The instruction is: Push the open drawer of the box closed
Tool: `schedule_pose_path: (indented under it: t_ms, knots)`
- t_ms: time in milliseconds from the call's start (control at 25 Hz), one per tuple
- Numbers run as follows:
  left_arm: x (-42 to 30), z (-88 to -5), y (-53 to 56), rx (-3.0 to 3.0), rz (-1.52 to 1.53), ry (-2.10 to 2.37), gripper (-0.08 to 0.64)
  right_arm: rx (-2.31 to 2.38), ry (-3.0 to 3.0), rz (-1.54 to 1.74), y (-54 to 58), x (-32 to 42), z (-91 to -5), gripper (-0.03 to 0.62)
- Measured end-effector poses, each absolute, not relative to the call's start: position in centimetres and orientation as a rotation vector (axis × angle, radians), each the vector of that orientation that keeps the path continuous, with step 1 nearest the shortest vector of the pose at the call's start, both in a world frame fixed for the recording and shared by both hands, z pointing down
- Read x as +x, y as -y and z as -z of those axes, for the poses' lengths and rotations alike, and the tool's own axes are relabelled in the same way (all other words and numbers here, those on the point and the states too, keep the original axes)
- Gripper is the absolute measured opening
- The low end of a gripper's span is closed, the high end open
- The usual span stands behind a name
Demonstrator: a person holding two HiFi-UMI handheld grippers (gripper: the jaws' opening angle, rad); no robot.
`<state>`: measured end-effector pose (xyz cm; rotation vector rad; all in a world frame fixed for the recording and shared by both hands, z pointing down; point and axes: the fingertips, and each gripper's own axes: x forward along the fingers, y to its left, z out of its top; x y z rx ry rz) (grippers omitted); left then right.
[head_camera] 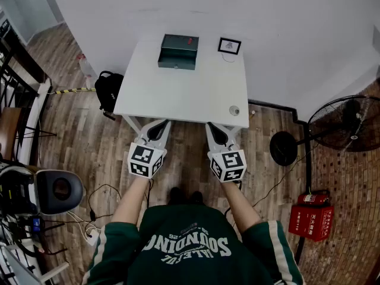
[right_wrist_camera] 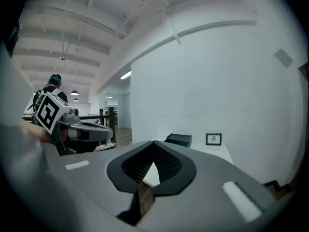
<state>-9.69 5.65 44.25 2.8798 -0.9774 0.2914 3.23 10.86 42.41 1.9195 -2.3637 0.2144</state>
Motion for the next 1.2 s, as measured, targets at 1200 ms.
schedule_pose_path:
  t_ms: [1200]
  knots:
    - [-10.7, -46.6, 1.5, 2.843, -0.286, 0.925, 0.052, 1.889, 2.412, -0.212, -4.9, 1.4, -44.4, 0.002]
